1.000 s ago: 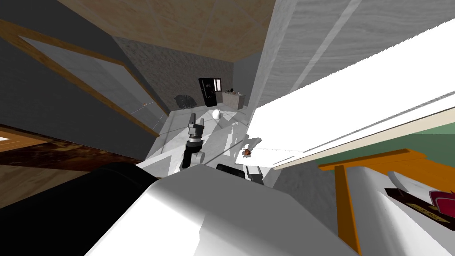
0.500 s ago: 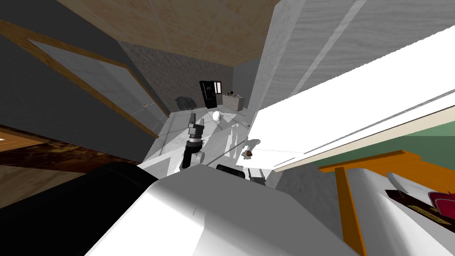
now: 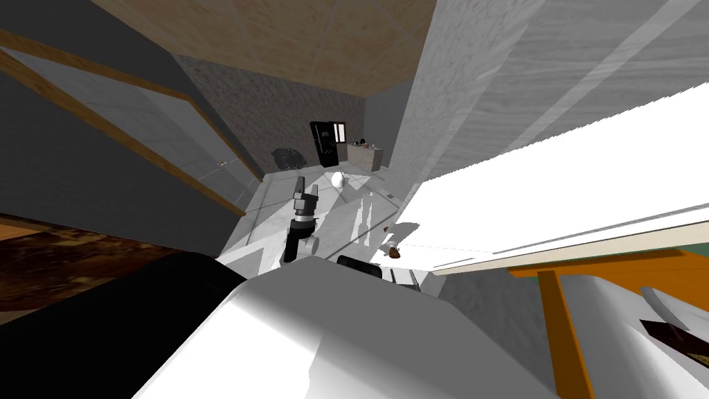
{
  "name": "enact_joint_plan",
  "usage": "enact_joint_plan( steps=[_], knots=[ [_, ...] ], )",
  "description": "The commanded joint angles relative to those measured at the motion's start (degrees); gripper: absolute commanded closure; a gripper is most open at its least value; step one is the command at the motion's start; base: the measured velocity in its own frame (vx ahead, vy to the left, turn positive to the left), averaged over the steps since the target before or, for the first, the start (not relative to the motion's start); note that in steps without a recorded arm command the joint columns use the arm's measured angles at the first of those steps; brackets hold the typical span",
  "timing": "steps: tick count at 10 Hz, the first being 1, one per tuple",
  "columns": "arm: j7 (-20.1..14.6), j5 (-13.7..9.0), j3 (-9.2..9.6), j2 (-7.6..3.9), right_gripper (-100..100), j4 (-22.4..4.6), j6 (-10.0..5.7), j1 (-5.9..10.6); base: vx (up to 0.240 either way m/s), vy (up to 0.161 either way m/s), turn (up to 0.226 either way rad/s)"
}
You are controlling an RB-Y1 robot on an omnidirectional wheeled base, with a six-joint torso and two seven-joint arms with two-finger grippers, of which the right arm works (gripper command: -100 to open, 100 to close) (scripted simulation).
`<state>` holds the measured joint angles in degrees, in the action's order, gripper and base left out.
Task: Push the door open
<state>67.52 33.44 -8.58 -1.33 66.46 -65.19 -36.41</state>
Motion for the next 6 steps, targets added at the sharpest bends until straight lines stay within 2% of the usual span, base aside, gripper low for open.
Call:
enact_joint_plan(
  steps=[1, 3, 5, 6],
  knots=[
    [-0.8, 1.0, -1.89, 0.03, -100, -0.6, -2.29, -0.82, 0.117, 0.026, 0.007],
    [-1.4, 1.7, -3.29, 0.23, -100, -1.2, -3.88, -1.28, 0.124, 0.040, 0.026],
    [-2.4, 3.2, -5.93, 0.95, -100, -2.3, -6.87, -2.14, 0.149, 0.058, 0.017],
    [-2.7, 3.5, -6.52, 1.18, -100, -2.5, -7.53, -2.33, 0.150, 0.076, 0.033]
  ],
)
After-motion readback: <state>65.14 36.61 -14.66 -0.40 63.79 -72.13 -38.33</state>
